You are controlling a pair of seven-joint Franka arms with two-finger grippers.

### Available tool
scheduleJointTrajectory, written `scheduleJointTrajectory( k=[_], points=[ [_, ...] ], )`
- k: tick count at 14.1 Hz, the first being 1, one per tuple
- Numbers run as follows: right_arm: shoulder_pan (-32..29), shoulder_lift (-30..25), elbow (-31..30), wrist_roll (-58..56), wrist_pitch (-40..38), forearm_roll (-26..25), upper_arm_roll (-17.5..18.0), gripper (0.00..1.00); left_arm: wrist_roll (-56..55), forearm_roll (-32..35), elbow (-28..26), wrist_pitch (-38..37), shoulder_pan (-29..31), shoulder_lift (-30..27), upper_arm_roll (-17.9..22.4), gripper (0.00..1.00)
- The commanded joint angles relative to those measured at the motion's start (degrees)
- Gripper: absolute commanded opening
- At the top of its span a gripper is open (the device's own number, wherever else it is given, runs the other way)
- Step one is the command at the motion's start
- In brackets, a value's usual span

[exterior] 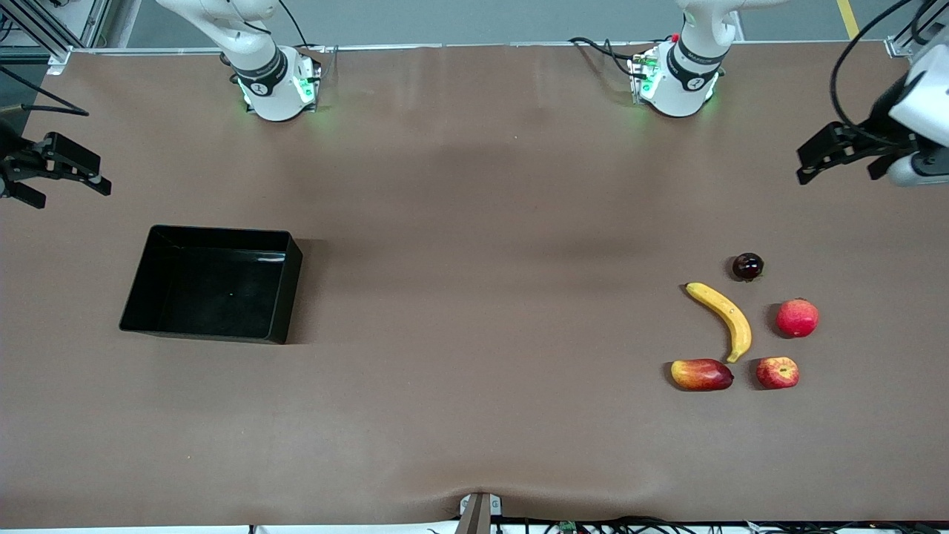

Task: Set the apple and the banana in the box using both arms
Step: 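Reach the left gripper to the apple while the right gripper reaches the box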

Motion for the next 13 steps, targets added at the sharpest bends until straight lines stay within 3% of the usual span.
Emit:
scheduleJointTrajectory(
  k=[1,9,13],
  points=[
    [-0.3,0.2,0.7,-0.5,-0.5,0.3,0.2,1.00,1.2,0.0,1.4,-1.3,0.1,0.7,-0.2,1.00],
    [-1.7,2.3,0.8,-0.3,-0.4,0.9,-0.2,1.00,1.3,0.0,1.2,-1.3,1.9,1.6,-0.3,1.00],
    [-2.5,5.9,0.5,-0.4,-0.5,1.0,-0.2,1.00,0.1,2.7,1.1,5.0,4.3,8.9,-0.2,1.00]
  ],
)
